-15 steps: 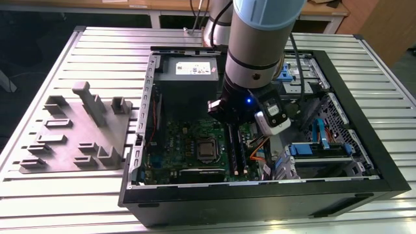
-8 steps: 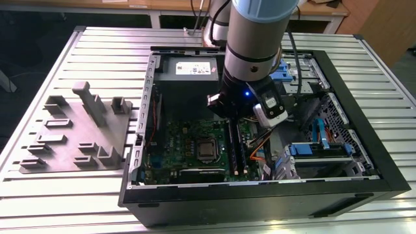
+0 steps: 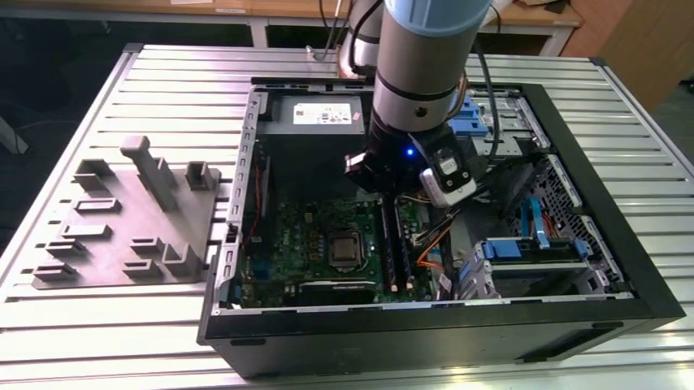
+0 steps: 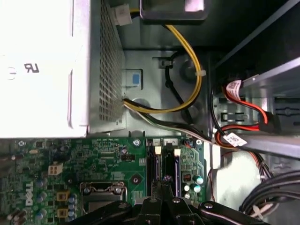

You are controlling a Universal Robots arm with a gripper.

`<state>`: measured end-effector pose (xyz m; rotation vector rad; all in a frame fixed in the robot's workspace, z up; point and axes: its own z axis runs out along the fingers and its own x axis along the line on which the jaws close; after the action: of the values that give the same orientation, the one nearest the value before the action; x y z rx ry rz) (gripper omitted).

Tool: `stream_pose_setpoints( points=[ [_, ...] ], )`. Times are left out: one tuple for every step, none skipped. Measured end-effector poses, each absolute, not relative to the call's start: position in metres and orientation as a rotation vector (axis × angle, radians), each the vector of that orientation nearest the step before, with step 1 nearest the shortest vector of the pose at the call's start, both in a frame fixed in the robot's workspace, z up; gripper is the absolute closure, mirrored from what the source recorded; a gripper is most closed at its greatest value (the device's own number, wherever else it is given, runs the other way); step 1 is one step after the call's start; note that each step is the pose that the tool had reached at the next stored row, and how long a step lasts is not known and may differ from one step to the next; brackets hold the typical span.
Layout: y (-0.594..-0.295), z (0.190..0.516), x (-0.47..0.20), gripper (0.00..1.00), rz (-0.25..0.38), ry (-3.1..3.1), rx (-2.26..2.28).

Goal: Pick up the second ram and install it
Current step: 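Press down the second ram until it locks into place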

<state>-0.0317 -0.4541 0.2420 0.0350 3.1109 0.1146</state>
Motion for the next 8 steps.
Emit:
stream_pose_setpoints(
  points=[
    [-0.4533,0.2408,-0.0317,0.9,0.115,3.111,0.027],
    [-0.4527,0.24,-0.0317,0.9,0.115,3.111,0.021],
    [-0.4524,0.2396,-0.0317,0.9,0.115,3.111,0.021],
    [-0.4519,0.2392,-0.0317,0.9,0.115,3.111,0.021],
    [-0.451,0.2387,-0.0318,0.9,0.115,3.111,0.021],
    [-0.4495,0.2382,-0.0318,0.9,0.115,3.111,0.021],
    [-0.4478,0.2378,-0.0317,0.9,0.115,3.111,0.021],
    [-0.4464,0.2373,-0.0318,0.9,0.115,3.111,0.021]
  ],
)
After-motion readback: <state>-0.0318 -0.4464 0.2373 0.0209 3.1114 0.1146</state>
